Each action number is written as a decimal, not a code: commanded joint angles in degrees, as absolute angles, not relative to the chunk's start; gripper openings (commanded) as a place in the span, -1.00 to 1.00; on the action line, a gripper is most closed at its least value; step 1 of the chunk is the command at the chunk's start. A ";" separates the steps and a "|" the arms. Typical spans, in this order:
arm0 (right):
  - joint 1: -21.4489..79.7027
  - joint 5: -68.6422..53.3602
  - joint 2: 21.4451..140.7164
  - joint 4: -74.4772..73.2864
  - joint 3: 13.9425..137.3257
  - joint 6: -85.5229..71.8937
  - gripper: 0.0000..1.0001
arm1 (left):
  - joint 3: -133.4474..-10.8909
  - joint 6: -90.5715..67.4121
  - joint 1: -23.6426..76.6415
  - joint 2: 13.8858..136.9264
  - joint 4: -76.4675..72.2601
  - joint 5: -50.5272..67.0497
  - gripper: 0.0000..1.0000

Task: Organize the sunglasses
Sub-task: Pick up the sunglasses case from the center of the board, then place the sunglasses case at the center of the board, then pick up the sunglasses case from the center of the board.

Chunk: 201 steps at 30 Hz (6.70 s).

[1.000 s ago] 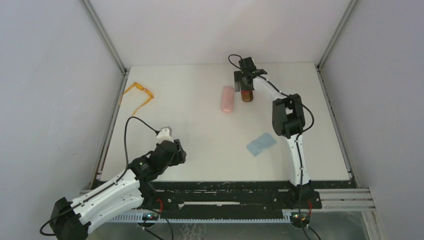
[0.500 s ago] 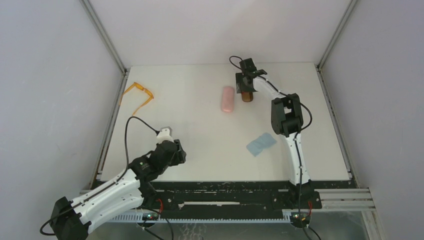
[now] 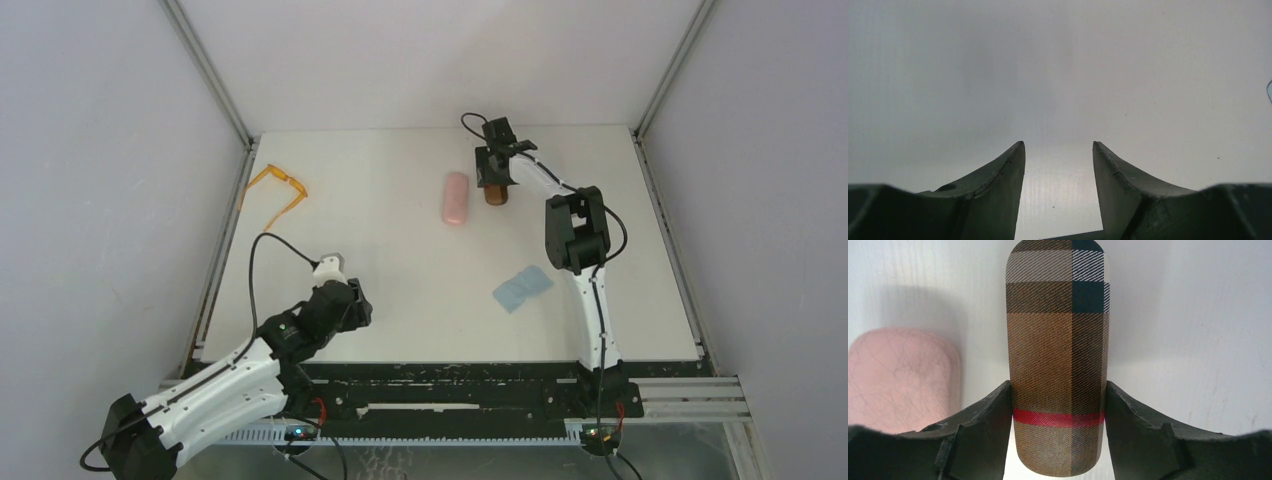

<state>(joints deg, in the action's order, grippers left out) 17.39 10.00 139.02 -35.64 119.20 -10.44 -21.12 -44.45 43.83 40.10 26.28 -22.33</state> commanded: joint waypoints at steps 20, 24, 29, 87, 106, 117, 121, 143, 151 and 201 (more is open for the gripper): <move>31.58 -10.06 75.90 -14.25 58.81 -21.65 -0.32 | -27.36 -41.25 43.24 26.38 23.71 -12.66 0.25; 40.58 -10.00 69.62 -10.27 53.21 -27.56 -0.39 | -26.96 -40.99 43.24 18.96 26.19 -12.56 0.30; 47.01 -8.78 64.50 -1.97 46.58 -34.58 -0.51 | -26.61 -40.97 43.24 10.50 28.34 -11.69 0.39; 68.91 32.07 89.31 -24.25 59.97 -49.39 0.69 | -35.51 -47.97 43.24 25.28 42.53 -29.25 0.99; 29.19 4.13 59.23 -10.16 29.52 -40.32 0.67 | -52.25 -51.83 57.11 70.52 27.63 -29.71 1.00; 21.86 -0.87 49.66 -11.49 24.88 -37.82 0.64 | -61.87 -52.81 61.65 89.75 27.74 -26.15 1.00; 21.47 -2.60 48.16 -11.39 24.94 -37.24 0.63 | -61.11 -54.22 61.63 90.89 27.76 -26.66 0.94; 21.18 -5.69 48.49 -10.20 24.94 -36.54 0.60 | -54.25 -55.04 57.66 94.14 22.61 -22.50 0.59; 21.18 -6.15 48.95 -9.67 24.95 -36.57 0.59 | -54.46 -54.11 57.63 94.58 21.71 -22.15 0.48; 45.21 -28.56 39.31 33.05 29.20 -44.86 0.88 | -29.72 -38.20 57.88 34.69 -23.33 12.15 -0.99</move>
<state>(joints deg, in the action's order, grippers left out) 40.93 -33.17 37.23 22.35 26.17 -43.70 -30.13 -39.24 57.84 35.66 -11.79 3.51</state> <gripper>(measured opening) 0.942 0.653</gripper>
